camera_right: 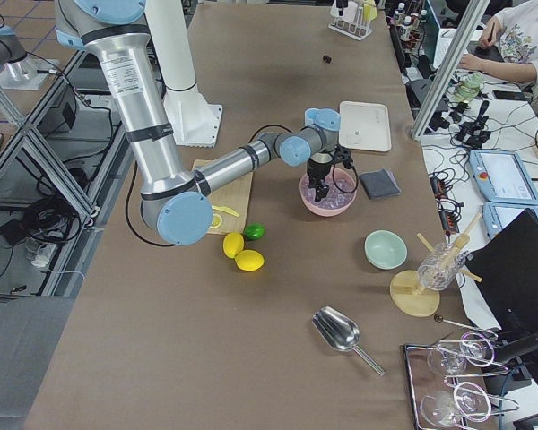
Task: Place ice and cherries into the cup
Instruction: 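Move the right gripper back into the pink bowl and grasp a third ice cube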
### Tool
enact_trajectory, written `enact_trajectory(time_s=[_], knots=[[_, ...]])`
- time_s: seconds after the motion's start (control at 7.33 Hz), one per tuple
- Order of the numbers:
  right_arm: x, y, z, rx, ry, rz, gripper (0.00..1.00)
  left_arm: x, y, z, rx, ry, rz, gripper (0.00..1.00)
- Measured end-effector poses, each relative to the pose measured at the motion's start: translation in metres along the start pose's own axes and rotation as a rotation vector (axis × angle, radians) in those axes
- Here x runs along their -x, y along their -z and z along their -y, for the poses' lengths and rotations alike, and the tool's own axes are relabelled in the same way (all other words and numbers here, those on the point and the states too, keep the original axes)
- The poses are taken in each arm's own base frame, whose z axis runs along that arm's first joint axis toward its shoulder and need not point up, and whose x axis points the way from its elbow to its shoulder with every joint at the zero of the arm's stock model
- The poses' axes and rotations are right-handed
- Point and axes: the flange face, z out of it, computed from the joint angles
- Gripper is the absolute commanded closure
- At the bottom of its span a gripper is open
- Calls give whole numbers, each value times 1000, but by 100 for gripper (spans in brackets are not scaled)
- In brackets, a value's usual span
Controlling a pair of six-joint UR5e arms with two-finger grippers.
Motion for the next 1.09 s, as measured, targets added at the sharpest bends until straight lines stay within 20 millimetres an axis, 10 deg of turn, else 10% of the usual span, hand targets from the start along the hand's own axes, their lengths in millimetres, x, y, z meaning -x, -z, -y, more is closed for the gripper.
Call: enact_trajectory(time_s=[0.27,0.68,1.09], knots=[[1,1,0,-2,1,1,56,1,-1,-1,1,1,0,2],[0,1,-1,-2,3,0,100,1,-2,-1,3,1,0,2],[3,28,4,-32,3,25,100,2,-3,-1,5,4,0,2]])
